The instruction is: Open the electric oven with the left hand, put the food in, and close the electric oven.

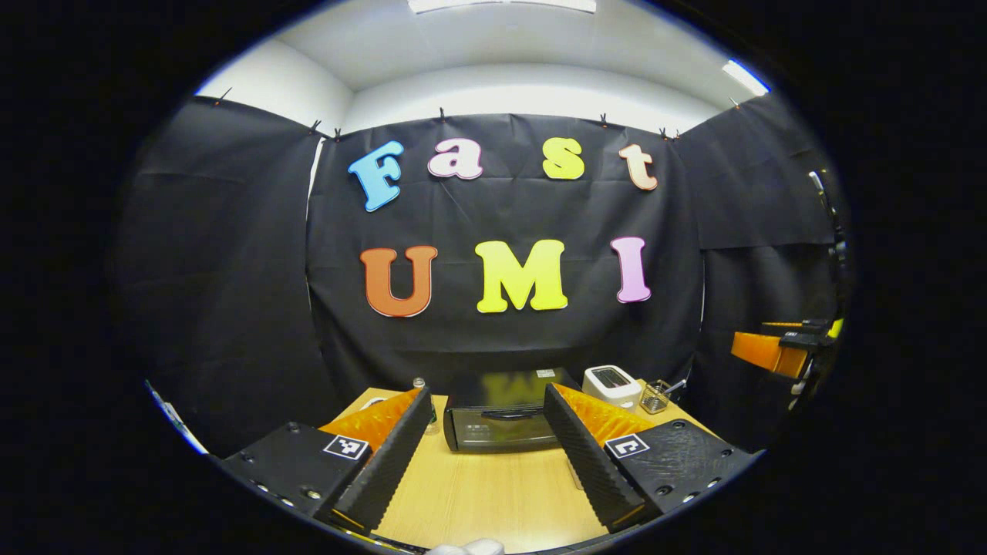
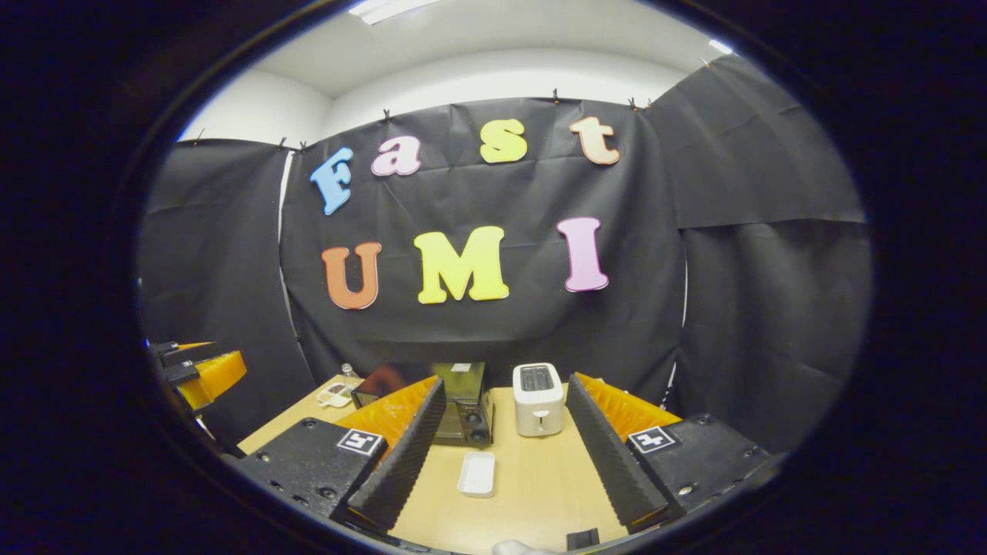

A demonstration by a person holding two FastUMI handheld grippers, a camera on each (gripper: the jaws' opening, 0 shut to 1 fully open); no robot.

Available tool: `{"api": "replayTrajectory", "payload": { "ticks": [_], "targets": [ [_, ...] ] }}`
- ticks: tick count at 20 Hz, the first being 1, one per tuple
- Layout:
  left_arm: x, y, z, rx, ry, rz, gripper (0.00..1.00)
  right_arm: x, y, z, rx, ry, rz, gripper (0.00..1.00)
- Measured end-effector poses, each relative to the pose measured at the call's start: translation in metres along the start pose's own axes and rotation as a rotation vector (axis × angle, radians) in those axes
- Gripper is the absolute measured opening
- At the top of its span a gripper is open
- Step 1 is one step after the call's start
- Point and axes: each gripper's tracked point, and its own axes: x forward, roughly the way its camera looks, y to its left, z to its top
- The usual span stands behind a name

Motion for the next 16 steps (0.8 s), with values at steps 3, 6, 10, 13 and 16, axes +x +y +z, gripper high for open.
{"api": "replayTrajectory", "payload": {
  "ticks": [3,6,10,13,16],
  "targets": [
    [-0.011,0.006,0.01,-0.005,-0.023,0.014,0.95,-0.019,0.001,0.01,-0.031,-0.032,-0.005,1.0],
    [-0.02,-0.003,0.018,-0.029,-0.034,-0.003,0.95,-0.031,0.003,0.013,-0.025,-0.029,0.0,1.0],
    [-0.026,-0.008,0.033,-0.035,-0.068,-0.015,0.95,-0.042,-0.002,0.022,-0.011,-0.05,-0.014,1.0],
    [-0.03,-0.016,0.04,-0.037,-0.084,-0.036,0.95,-0.047,-0.005,0.028,-0.022,-0.061,-0.022,0.9],
    [-0.031,-0.019,0.044,-0.038,-0.094,-0.053,0.95,-0.052,-0.003,0.034,-0.008,-0.071,-0.015,1.0]
  ]
}}
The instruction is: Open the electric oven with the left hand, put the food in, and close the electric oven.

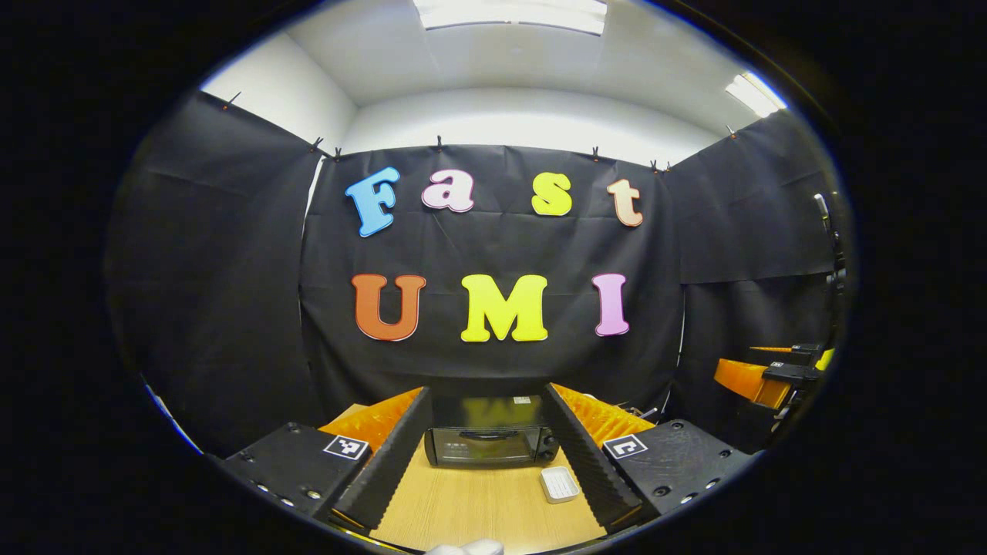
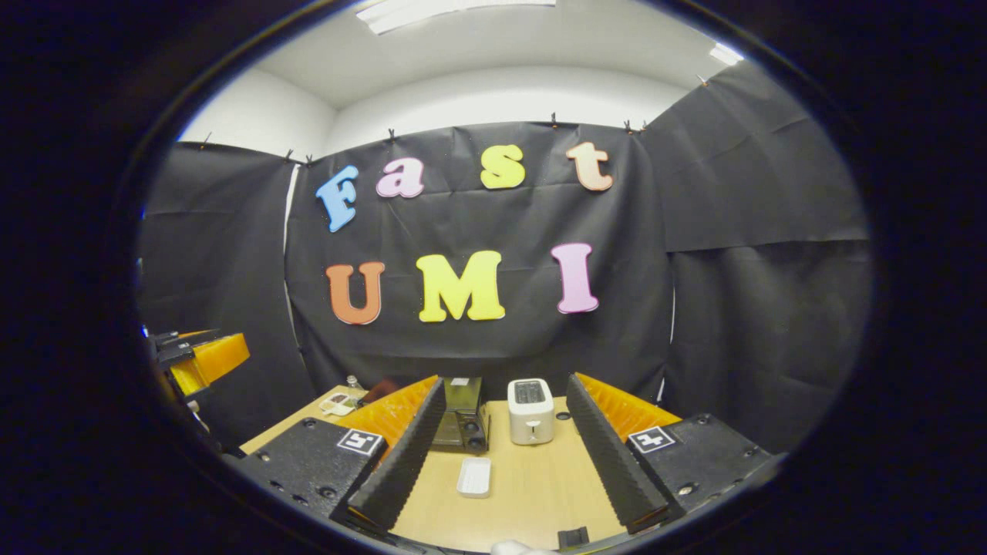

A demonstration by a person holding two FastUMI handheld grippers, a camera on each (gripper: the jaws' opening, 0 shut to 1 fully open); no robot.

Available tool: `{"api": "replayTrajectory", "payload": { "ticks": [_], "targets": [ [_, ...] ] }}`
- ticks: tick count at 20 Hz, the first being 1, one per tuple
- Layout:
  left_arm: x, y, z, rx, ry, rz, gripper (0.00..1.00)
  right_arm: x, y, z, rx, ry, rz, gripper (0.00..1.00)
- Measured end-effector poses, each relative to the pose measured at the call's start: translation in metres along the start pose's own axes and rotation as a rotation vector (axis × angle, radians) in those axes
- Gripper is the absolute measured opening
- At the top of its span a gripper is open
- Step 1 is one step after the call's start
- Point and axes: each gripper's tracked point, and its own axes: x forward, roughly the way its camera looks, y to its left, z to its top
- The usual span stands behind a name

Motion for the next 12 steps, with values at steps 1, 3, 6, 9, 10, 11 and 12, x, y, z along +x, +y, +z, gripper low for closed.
{"api": "replayTrajectory", "payload": {
  "ticks": [1,3,6,9,10,11,12],
  "targets": [
    [0.0,0.0,0.0,0.0,0.001,-0.001,0.95,-0.001,0.0,0.002,0.002,-0.004,-0.001,1.0],
    [-0.003,0.0,0.002,0.007,-0.003,-0.001,0.95,-0.002,0.0,0.006,-0.001,-0.011,0.0,1.0],
    [-0.003,0.001,0.004,0.012,-0.004,0.001,0.95,-0.002,0.0,0.012,-0.015,-0.022,-0.002,1.0],
    [-0.004,-0.001,0.006,-0.002,-0.002,-0.008,0.94,-0.001,0.001,0.012,-0.011,-0.02,0.003,1.0],
    [-0.002,0.0,0.007,-0.001,-0.006,-0.009,0.95,-0.002,0.004,0.013,-0.006,-0.021,0.008,0.9],
    [-0.002,0.002,0.008,0.0,-0.007,-0.006,0.95,-0.002,0.005,0.014,-0.002,-0.022,0.008,1.0],
    [-0.001,0.003,0.006,0.0,-0.007,-0.006,0.95,-0.001,0.005,0.014,-0.002,-0.023,0.009,1.0]
  ]
}}
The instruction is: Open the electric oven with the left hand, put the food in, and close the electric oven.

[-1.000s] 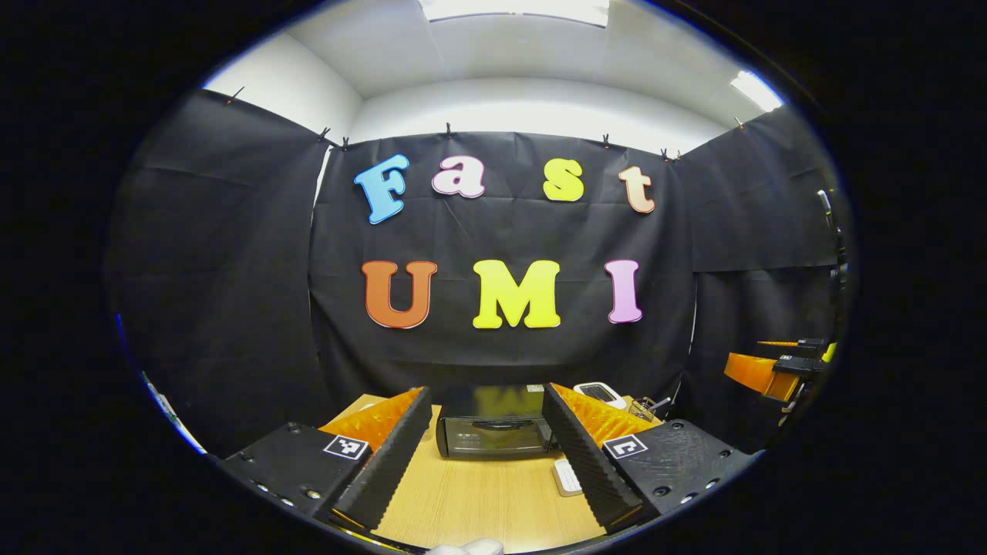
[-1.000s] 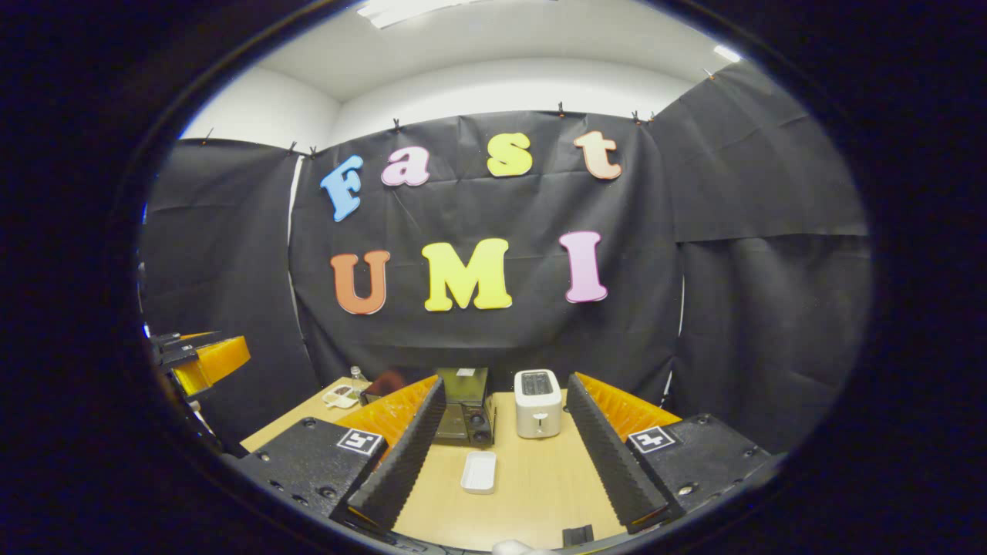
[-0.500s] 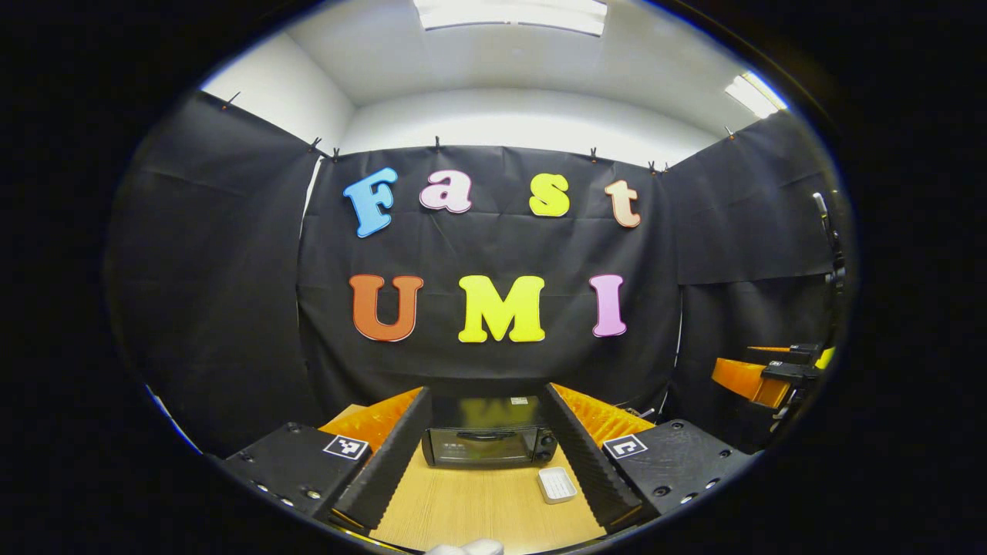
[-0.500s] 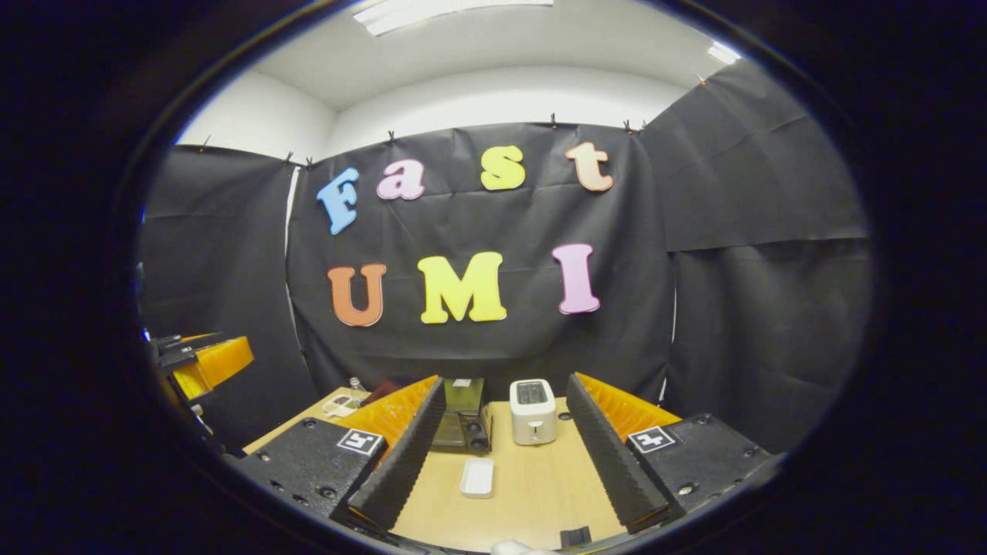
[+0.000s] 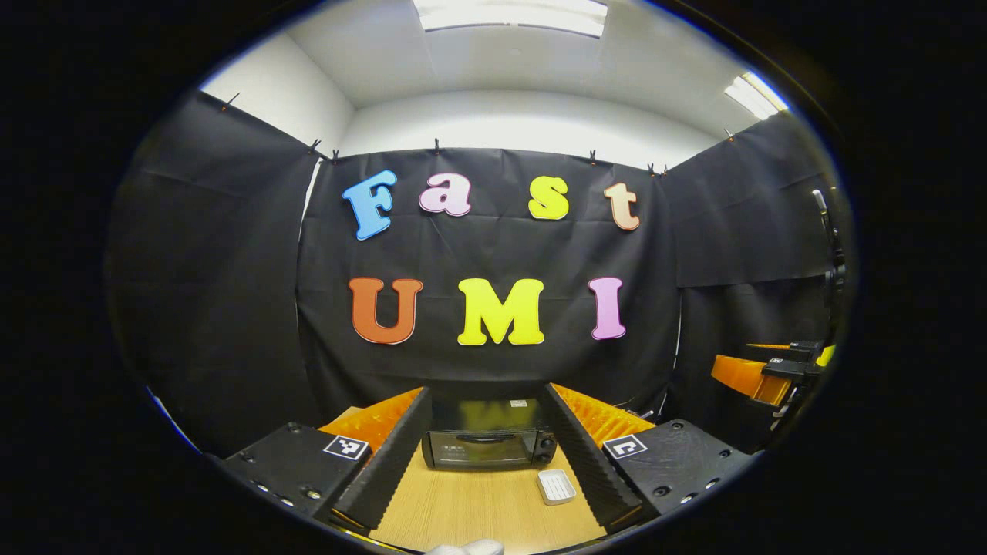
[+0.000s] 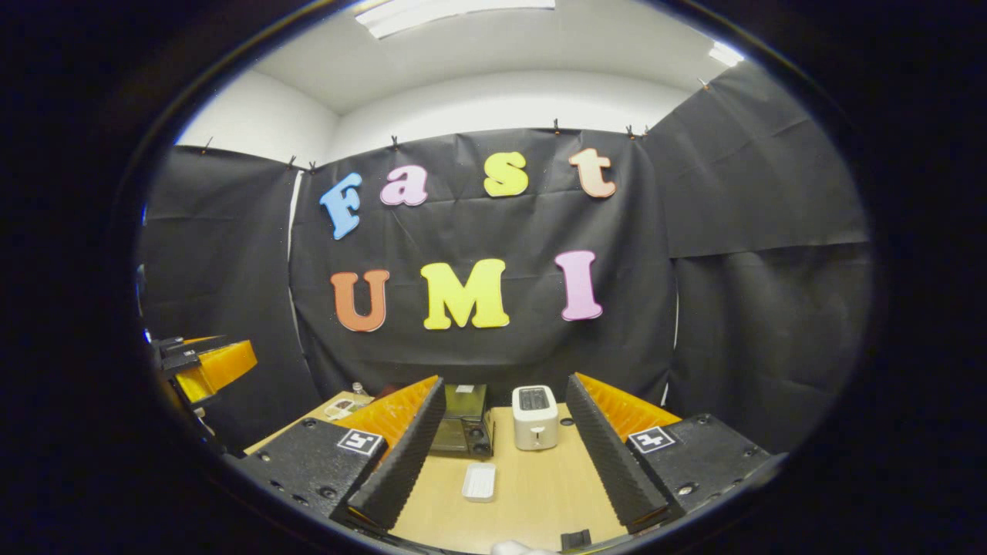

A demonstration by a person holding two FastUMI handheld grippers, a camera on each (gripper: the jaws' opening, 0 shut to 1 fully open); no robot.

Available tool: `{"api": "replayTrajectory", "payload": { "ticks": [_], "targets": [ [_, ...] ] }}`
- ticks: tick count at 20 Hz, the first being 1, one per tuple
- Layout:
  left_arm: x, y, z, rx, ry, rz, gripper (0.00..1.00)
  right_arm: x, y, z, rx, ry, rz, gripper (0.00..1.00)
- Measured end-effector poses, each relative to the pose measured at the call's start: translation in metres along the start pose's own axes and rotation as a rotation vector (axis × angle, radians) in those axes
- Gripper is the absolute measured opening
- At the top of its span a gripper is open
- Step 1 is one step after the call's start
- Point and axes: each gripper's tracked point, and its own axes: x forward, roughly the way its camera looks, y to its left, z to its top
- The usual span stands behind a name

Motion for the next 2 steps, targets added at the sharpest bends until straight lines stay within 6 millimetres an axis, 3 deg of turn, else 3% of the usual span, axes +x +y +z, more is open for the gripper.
{"api": "replayTrajectory", "payload": {
  "ticks": [2],
  "targets": [
    [0.0024,0.0021,-0.0002,0.002,-0.002,0.003,0.95,0.0007,-0.0014,0.0012,-0.008,-0.005,-0.004,1.0]
  ]
}}
